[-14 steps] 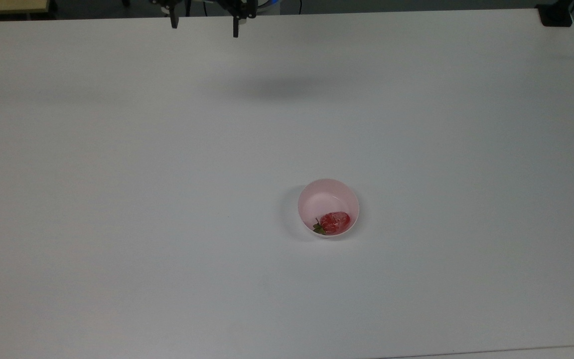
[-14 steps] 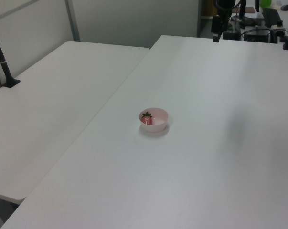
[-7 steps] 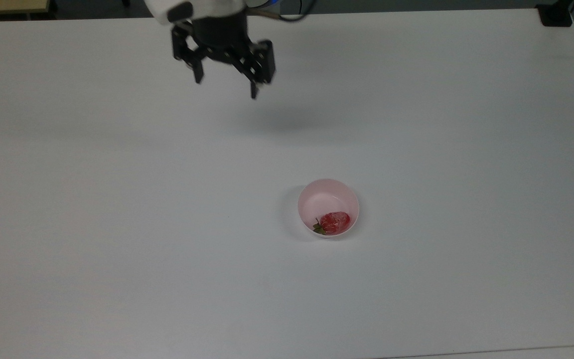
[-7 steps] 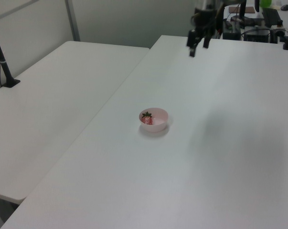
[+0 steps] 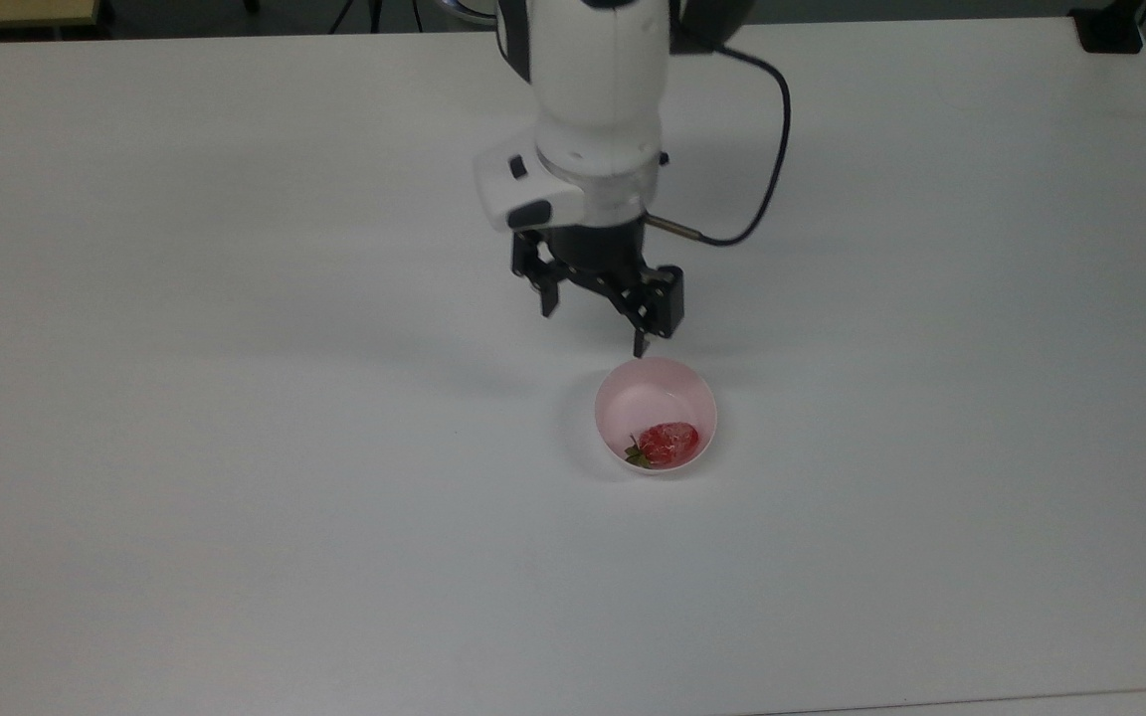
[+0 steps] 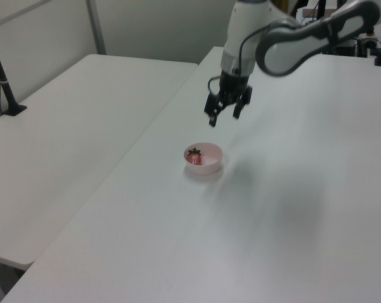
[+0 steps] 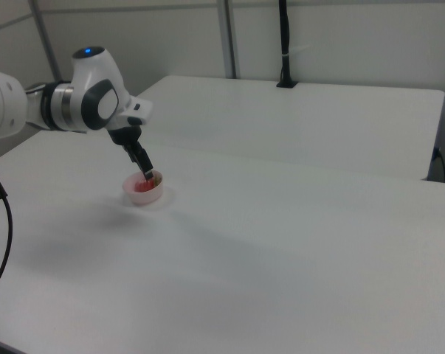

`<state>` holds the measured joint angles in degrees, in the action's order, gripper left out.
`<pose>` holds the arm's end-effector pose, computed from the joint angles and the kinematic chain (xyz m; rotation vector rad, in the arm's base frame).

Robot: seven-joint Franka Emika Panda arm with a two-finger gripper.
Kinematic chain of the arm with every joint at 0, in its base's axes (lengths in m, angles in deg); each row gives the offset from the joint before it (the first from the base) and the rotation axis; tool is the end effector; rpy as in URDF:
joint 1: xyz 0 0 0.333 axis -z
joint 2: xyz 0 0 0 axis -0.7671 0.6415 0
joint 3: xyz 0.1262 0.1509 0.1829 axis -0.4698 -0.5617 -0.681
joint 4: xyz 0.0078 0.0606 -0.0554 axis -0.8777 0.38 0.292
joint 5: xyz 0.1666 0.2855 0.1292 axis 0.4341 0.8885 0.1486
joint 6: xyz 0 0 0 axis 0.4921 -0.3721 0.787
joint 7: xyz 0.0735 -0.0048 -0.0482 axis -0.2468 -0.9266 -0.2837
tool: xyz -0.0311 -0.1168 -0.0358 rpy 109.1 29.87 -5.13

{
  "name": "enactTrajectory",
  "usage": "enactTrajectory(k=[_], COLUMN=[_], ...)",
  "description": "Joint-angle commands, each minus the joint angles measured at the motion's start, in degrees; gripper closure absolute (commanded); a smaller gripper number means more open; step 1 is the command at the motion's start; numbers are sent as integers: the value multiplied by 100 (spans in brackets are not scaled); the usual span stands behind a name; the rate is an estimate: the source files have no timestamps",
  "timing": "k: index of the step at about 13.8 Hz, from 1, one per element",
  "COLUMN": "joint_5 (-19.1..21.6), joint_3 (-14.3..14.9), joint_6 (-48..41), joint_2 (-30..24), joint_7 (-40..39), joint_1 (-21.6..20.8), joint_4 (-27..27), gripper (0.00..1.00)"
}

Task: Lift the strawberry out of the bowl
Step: 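Move the open gripper over the pink bowl and lower it, then lower the gripper into the bowl around the red strawberry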

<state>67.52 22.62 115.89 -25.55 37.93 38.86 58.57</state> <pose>0.6211 0.1306 0.3686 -2.9587 0.7420 -0.3253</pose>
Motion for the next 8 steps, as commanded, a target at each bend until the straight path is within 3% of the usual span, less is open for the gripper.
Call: enactTrajectory(k=[1,2,5,8], joint_5=[-340,-489,-683,-885], joint_3=[17,9,9,17], joint_6=[399,443,943,1154], joint_2=[465,519,729,1027], joint_7=[587,658,1053,1352], joint_1=[-300,-318,-362,-415], joint_4=[-345,-345,-372,-554], gripper=[3,3,19,21])
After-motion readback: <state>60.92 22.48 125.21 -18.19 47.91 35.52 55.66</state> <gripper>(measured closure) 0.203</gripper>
